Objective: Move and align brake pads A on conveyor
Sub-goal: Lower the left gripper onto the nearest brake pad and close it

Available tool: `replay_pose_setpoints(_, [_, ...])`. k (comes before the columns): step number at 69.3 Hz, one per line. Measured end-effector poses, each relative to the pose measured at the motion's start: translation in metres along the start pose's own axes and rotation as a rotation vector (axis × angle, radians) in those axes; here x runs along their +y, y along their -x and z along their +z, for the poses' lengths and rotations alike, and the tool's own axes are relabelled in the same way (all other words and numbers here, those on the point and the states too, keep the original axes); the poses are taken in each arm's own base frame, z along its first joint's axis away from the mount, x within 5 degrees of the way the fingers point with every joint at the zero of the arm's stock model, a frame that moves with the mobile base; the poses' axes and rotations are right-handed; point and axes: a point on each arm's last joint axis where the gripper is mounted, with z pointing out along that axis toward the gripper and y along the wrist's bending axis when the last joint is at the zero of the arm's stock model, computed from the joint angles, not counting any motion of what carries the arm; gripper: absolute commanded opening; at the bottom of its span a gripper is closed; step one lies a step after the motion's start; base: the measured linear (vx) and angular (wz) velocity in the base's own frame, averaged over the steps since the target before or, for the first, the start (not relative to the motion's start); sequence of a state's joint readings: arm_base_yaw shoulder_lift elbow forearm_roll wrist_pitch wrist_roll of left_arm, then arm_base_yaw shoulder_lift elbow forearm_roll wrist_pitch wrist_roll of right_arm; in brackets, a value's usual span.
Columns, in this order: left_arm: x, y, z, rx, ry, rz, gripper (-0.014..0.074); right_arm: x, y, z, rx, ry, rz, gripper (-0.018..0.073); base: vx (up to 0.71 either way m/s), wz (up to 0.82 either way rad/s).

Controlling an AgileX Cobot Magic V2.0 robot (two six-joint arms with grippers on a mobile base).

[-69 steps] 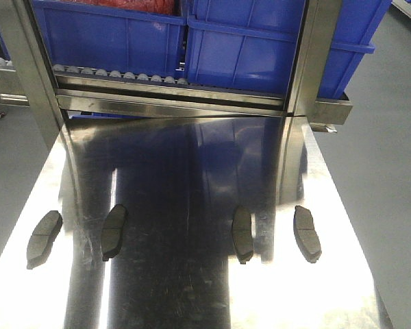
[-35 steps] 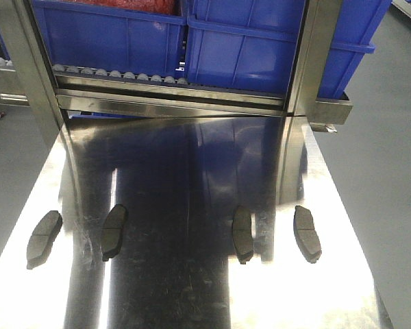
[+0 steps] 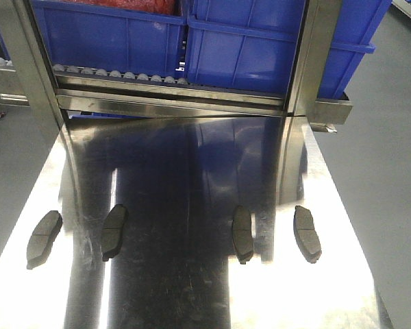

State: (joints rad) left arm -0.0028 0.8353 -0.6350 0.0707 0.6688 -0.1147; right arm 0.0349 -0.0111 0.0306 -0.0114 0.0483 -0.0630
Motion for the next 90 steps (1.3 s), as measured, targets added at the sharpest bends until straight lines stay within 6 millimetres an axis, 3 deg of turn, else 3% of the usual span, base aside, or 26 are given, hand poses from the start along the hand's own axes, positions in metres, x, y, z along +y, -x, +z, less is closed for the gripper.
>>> replay_pose_setpoints(13, [-0.010, 0.037, 0.031, 0.188, -0.065, 0.037, 0.0540, 0.000, 0.000, 0.000, 0.000, 0.000, 0.000, -0.0010, 0.00, 0.00])
replay_pose_setpoints(30, [-0.019, 0.058, 0.098, 0.450, -0.119, 0.089, 0.0508, 0.000, 0.000, 0.000, 0.000, 0.000, 0.000, -0.0010, 0.00, 0.00])
replay_pose_setpoints(44, [-0.021, 0.057, 0.142, 0.555, -0.119, 0.092, 0.0507, 0.000, 0.000, 0.000, 0.000, 0.000, 0.000, -0.0010, 0.00, 0.00])
replay_pose_setpoints(60, [-0.028, 0.051, 0.175, 0.619, -0.120, 0.128, 0.0507, 0.000, 0.000, 0.000, 0.000, 0.000, 0.000, -0.0010, 0.00, 0.00])
replay_pose_setpoints(90, [-0.036, 0.037, 0.205, 0.665, -0.098, 0.139, 0.0507, 0.000, 0.000, 0.000, 0.000, 0.000, 0.000, -0.0010, 0.00, 0.00])
